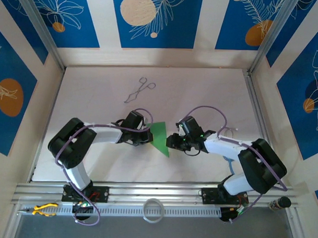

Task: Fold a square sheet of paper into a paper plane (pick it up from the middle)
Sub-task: Third fold the triangle at the center of the table.

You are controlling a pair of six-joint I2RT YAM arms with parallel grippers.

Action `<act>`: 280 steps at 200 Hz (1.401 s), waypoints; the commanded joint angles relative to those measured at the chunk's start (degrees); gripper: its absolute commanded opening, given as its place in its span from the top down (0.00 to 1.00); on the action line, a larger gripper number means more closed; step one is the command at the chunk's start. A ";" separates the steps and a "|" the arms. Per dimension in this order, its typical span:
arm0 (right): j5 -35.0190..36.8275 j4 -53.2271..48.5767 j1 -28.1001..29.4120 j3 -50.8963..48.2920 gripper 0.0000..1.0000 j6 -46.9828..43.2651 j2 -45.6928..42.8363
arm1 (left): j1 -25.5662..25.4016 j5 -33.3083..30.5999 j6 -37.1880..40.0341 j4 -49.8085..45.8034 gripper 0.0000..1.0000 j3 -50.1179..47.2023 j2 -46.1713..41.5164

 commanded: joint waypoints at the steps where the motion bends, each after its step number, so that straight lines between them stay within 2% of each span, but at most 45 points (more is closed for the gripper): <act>1: -3.04 0.67 0.03 2.06 0.64 0.48 1.88 | -0.13 -0.93 -0.32 -1.90 1.00 -0.36 -1.53; 47: -0.28 -4.11 0.55 4.79 0.62 -1.21 2.99 | -0.10 0.64 -0.85 -1.18 0.99 0.50 -2.51; 97: -2.03 -4.49 0.21 6.60 0.61 -2.68 5.48 | -0.12 0.83 -0.50 -2.38 0.94 1.57 -4.40; 161: -4.02 -3.88 -2.32 9.64 0.62 -4.25 9.91 | 0.11 -4.42 1.44 -7.78 0.85 1.79 -8.56; 212: -5.27 -3.14 -2.89 10.55 0.70 -4.89 11.64 | 0.82 -4.70 1.10 -7.65 0.84 0.32 -9.48; 243: -5.41 -3.08 -3.04 10.22 0.81 -5.27 11.17 | 1.14 -4.75 0.87 -7.55 0.83 -0.36 -9.86; 280: -6.52 -2.53 -3.21 10.01 0.82 -5.84 10.96 | 1.24 -4.71 0.79 -7.39 0.83 -0.41 -9.80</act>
